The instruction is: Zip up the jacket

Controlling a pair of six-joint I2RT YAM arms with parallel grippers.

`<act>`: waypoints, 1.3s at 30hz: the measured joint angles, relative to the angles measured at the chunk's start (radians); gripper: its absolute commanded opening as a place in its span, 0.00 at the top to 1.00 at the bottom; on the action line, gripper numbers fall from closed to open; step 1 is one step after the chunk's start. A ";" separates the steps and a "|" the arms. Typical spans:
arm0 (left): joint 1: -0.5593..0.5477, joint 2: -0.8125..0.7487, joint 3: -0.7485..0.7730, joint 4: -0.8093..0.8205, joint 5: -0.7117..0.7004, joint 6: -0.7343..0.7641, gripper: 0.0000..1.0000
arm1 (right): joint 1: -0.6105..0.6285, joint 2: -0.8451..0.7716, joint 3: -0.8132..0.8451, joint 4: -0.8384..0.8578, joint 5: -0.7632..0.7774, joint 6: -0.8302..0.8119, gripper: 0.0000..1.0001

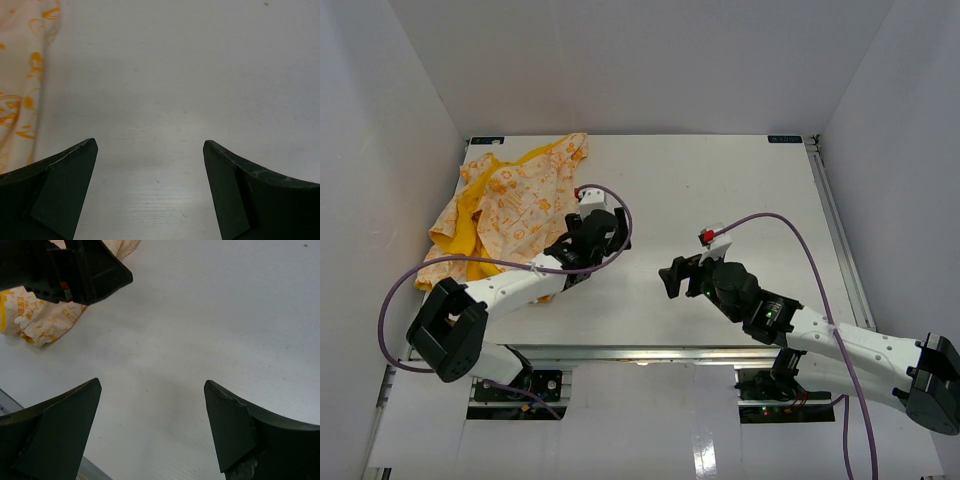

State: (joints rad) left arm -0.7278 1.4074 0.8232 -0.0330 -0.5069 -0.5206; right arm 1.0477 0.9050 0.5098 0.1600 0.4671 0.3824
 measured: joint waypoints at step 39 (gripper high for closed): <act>-0.055 0.430 0.293 0.250 0.513 0.078 1.00 | 0.000 -0.164 -0.055 0.052 -0.103 -0.023 0.10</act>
State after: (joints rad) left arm -0.7826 1.8372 1.1160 0.2167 0.0057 -0.4429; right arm 1.0477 0.7411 0.4551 0.2125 0.3644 0.3592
